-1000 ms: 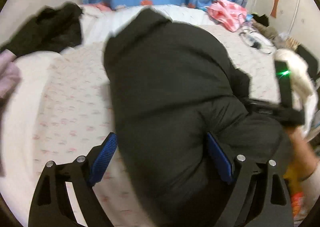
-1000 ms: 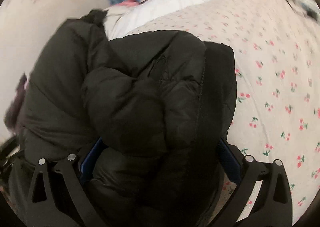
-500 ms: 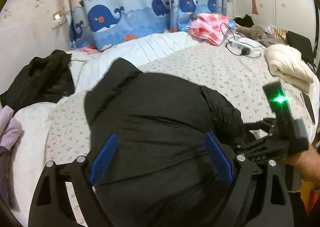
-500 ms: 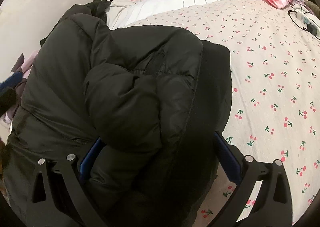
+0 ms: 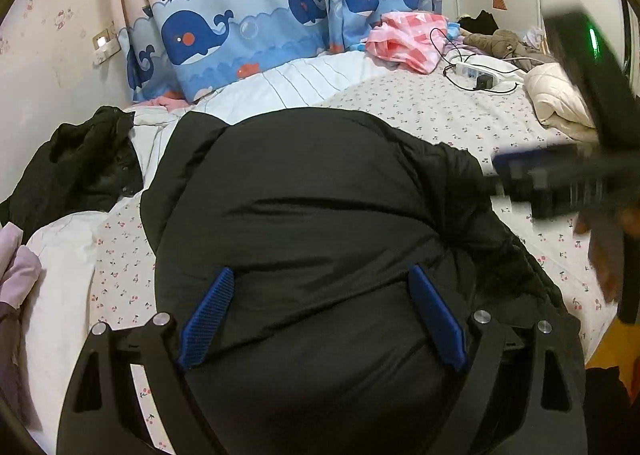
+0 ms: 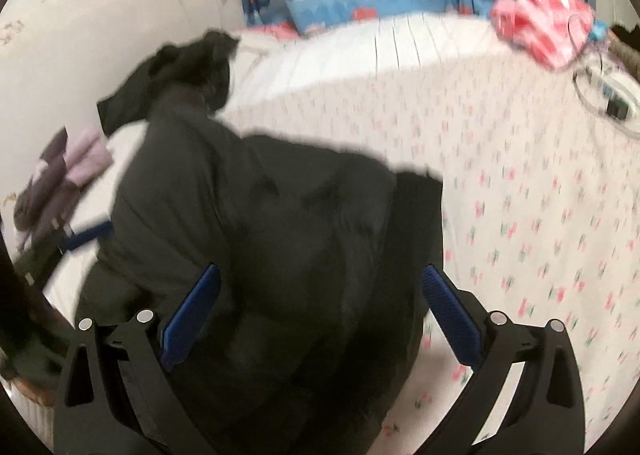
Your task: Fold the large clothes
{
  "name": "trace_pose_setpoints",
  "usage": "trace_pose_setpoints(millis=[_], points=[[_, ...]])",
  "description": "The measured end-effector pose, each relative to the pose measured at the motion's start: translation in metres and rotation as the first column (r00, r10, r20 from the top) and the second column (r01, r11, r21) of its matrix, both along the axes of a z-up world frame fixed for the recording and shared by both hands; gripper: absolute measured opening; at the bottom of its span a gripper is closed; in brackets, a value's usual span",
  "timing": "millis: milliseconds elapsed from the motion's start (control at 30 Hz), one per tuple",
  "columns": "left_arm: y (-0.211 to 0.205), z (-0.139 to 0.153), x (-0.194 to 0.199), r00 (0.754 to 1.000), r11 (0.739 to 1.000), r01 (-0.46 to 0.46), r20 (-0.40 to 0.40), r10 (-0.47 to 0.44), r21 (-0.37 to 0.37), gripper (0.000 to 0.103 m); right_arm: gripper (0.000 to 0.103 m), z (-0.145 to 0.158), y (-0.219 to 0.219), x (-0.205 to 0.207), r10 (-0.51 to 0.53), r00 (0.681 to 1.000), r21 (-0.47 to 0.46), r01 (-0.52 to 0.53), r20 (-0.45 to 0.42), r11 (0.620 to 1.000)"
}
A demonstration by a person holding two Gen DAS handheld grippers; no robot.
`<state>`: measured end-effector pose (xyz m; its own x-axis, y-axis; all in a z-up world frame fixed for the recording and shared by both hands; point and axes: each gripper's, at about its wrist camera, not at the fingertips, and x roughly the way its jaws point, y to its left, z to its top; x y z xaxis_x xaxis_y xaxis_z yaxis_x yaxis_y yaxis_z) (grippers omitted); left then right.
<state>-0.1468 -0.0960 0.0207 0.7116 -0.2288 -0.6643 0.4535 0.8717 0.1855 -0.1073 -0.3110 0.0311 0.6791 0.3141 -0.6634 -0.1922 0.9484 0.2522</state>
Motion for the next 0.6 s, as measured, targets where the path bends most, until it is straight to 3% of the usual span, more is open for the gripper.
trace_pose_setpoints(millis=[167,267,333,400,433,500,600], points=[[-0.001,-0.001,0.001,1.000,1.000,-0.001,0.001,0.001,0.006,0.086,0.097,0.035,0.024,0.035,-0.010,0.996,-0.007,0.010,0.089,1.000],[-0.001,-0.003,0.001,1.000,1.000,-0.002,0.002,0.002,0.009,0.086,0.097,0.031,0.039,0.065,-0.024,0.995,-0.028,0.027,0.094,0.999],[-0.001,-0.004,0.002,1.000,1.000,-0.003,0.002,0.003,0.014,0.086,0.097,0.013,0.045,0.086,-0.047,0.997,-0.062,0.051,0.065,0.997],[-0.001,-0.004,0.002,1.000,1.000,-0.003,0.003,0.003,0.016,0.086,0.097,-0.029,0.042,0.113,-0.104,0.994,-0.117,0.102,-0.012,0.988],[-0.001,-0.004,0.003,1.000,1.000,0.000,0.001,0.000,0.012,0.086,0.097,-0.053,0.031,0.124,-0.138,0.989,-0.102,0.131,-0.061,0.986],[-0.002,-0.005,0.004,1.000,1.000,0.014,-0.012,-0.014,0.004,0.086,0.097,-0.089,-0.003,0.136,-0.211,0.964,0.014,0.216,-0.162,0.976],[-0.009,-0.010,0.002,0.999,0.999,0.032,-0.018,-0.032,0.017,0.086,0.097,-0.108,-0.023,0.137,-0.256,0.946,0.024,0.266,-0.198,0.964]])
